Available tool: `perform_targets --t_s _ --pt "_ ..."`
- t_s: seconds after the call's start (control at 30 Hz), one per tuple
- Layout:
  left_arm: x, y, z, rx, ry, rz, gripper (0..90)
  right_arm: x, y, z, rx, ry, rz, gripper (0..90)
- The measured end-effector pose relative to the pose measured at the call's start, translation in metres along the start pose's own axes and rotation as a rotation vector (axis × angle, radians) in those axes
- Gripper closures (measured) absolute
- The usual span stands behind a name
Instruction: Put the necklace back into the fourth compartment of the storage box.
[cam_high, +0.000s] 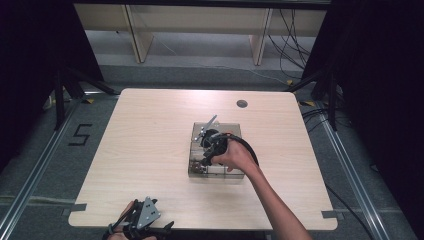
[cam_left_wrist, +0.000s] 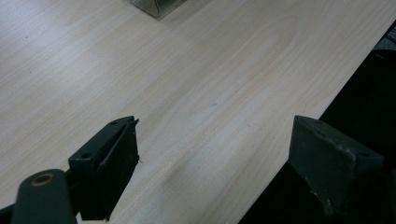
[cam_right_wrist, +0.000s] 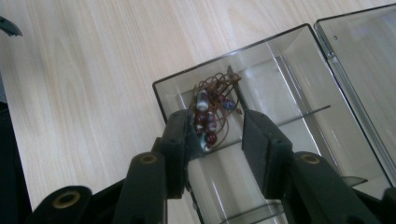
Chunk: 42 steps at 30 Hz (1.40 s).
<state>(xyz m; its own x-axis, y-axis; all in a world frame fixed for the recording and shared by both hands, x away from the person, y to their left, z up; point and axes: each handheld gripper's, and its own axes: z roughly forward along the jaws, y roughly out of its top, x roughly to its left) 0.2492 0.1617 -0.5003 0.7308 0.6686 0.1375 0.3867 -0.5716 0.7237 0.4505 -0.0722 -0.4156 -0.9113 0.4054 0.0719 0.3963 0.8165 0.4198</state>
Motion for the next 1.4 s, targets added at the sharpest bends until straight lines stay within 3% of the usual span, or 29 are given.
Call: perform_targets --t_s 0.1,0.17,0.2,0.33,0.37,0.43,0.47,0.73,0.83,1.07,1.13,1.17,1.4 --pt "0.001 0.0 0.0 0.003 -0.001 0.015 15.5 -0.002 -0.006 0.0 0.002 -0.003 0.005 60.0" --pt "0.001 0.0 -0.001 -0.004 0.001 -0.007 15.5 -0.002 -0.01 0.0 -0.003 0.0 0.015 58.8" --pt "0.002 0.0 -0.001 -0.002 0.006 0.007 15.5 -0.003 -0.011 0.0 -0.008 -0.003 0.01 58.0" --pt "0.002 0.0 0.001 -0.011 0.004 0.001 15.5 -0.004 -0.017 -0.003 -0.024 0.003 0.017 56.5" --pt "0.002 0.0 0.0 -0.013 0.007 0.018 15.5 -0.004 -0.019 -0.004 -0.025 -0.002 0.021 55.8" --pt "0.001 0.0 0.0 -0.002 0.002 -0.006 15.5 -0.005 -0.021 -0.006 -0.034 -0.007 0.03 54.8" --pt "0.001 0.0 -0.001 -0.001 0.006 0.009 15.5 -0.005 -0.024 -0.008 -0.038 -0.005 0.045 53.9" --pt "0.001 0.0 0.0 0.003 -0.001 0.013 15.5 -0.004 -0.038 -0.012 -0.046 -0.012 0.067 50.3" --pt "0.001 0.0 0.0 0.003 0.002 0.013 15.5 -0.002 -0.044 -0.015 -0.065 -0.009 0.046 49.6" --pt "0.0 0.0 0.0 0.002 0.005 0.003 15.5 0.002 -0.053 -0.022 -0.082 -0.007 0.043 48.5" --pt "0.0 0.0 0.0 0.002 0.005 0.005 15.5 0.005 -0.057 -0.025 -0.075 -0.003 0.062 48.4" --pt "0.0 0.0 0.0 0.002 0.005 0.003 15.5 0.004 -0.058 -0.025 -0.084 -0.008 0.04 48.3" --pt "0.001 0.0 0.001 0.002 0.001 0.011 15.5 0.007 -0.069 -0.028 -0.102 -0.002 0.036 48.3"
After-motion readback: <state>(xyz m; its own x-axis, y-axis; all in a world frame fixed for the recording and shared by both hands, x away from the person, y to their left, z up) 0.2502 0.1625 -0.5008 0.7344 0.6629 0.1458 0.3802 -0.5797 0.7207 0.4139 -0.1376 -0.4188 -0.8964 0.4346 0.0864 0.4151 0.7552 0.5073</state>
